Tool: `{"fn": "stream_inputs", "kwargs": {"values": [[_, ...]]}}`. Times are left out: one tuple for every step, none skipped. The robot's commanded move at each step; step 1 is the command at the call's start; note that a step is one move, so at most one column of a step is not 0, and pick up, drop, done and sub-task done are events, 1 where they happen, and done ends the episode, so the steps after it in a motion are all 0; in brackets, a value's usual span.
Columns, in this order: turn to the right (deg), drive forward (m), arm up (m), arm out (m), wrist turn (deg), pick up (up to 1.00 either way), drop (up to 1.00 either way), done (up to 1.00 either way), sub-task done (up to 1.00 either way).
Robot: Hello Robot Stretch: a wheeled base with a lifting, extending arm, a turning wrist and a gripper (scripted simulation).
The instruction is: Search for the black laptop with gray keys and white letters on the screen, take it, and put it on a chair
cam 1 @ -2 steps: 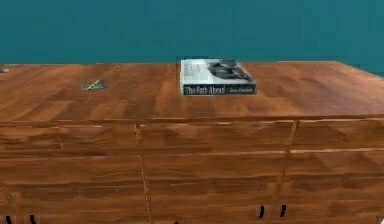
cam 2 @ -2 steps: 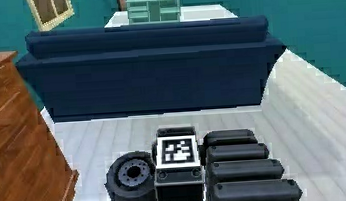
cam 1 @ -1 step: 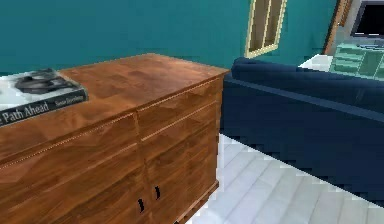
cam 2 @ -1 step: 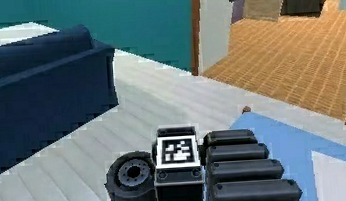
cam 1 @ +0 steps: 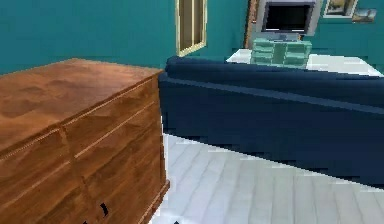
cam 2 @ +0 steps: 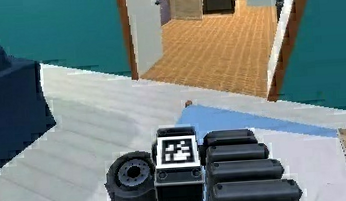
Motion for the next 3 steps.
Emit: {"fn": "stream_inputs", "kwargs": {"values": [[0.0,0.6,0.0,0.0,0.0,0.0,0.0,0.0,0.0],[45.0,0.0,0.0,0.0,0.0,0.0,0.0,0.0,0.0],[33.0,0.0,0.0,0.0,0.0,0.0,0.0,0.0,0.0]]}}
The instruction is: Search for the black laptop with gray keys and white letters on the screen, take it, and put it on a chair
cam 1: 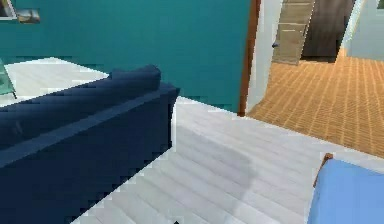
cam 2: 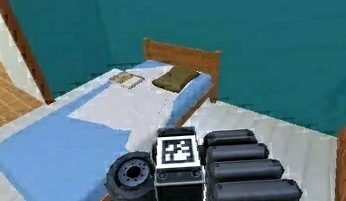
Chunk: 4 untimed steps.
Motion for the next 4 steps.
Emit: {"fn": "stream_inputs", "kwargs": {"values": [[0.0,0.55,0.0,0.0,0.0,0.0,0.0,0.0,0.0],[33.0,0.0,0.0,0.0,0.0,0.0,0.0,0.0,0.0],[0.0,0.05,0.0,0.0,0.0,0.0,0.0,0.0,0.0],[3.0,0.0,0.0,0.0,0.0,0.0,0.0,0.0,0.0]]}}
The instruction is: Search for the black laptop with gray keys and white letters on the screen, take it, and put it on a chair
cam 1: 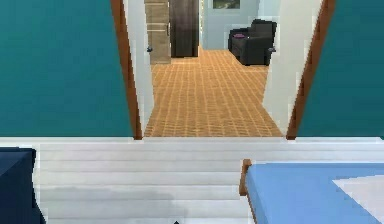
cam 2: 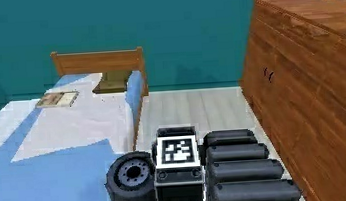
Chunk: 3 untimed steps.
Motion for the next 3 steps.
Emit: {"fn": "stream_inputs", "kwargs": {"values": [[0.0,1.0,0.0,0.0,0.0,0.0,0.0,0.0,0.0],[0.0,0.45,0.0,0.0,0.0,0.0,0.0,0.0,0.0],[9.0,0.0,0.0,0.0,0.0,0.0,0.0,0.0,0.0]]}}
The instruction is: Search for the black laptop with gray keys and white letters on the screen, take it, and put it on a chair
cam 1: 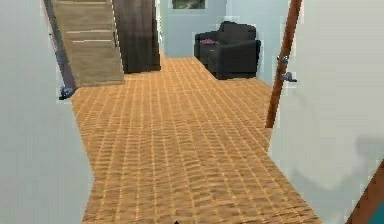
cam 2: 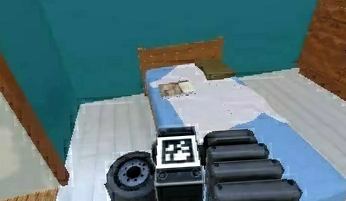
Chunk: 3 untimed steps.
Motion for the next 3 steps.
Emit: {"fn": "stream_inputs", "kwargs": {"values": [[0.0,1.0,0.0,0.0,0.0,0.0,0.0,0.0,0.0],[0.0,1.0,0.0,0.0,0.0,0.0,0.0,0.0,0.0],[0.0,1.0,0.0,0.0,0.0,0.0,0.0,0.0,0.0]]}}
